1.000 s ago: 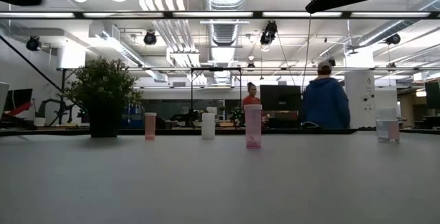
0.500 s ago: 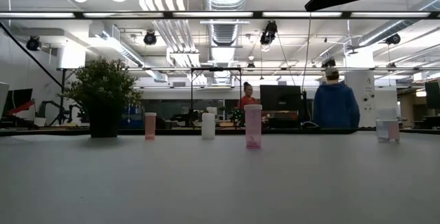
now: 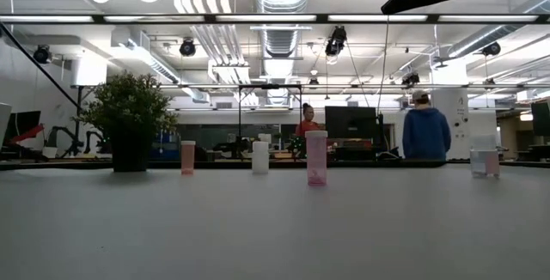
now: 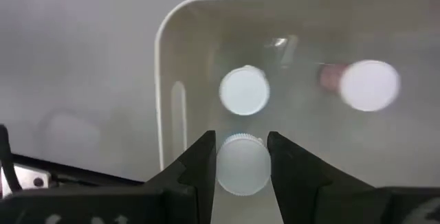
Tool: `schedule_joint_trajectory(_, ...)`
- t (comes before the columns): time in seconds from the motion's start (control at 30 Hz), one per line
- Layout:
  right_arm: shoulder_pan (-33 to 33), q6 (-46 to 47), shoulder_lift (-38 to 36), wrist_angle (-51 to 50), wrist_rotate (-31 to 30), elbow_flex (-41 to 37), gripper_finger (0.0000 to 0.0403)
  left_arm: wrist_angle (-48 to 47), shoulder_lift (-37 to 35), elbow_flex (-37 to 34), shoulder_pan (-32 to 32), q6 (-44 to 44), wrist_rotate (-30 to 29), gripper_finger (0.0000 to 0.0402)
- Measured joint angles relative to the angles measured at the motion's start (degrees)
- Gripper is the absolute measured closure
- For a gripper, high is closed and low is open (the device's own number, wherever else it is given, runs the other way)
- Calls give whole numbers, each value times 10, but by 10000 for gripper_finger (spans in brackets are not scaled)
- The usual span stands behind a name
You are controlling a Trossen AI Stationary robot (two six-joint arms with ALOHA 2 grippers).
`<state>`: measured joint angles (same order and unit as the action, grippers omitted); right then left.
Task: Pick and place medicine bottles into bin by pill shape (circle, oval)
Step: Put the blue tablet bottle into the gray bin, then put the transparent capsule bottle into the transparent bin
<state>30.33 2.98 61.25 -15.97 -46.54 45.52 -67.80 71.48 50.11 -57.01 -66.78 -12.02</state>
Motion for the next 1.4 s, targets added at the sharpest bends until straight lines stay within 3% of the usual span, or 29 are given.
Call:
schedule_joint_trajectory(0.27,0,0,0,0,0,-3,273,53,-1,-22,-2,-5,14,307)
schedule_joint_trajectory(0.83,0,0,0,0,0,-3,273,63,-3,-44,-2,-4,40,298)
schedule_joint_trajectory(1.17,0,0,0,0,0,-3,273,56,-4,-43,-2,-3,43,247)
schedule_joint_trajectory(1.4,0,0,0,0,0,-3,273,34,-4,-23,-2,1,58,239)
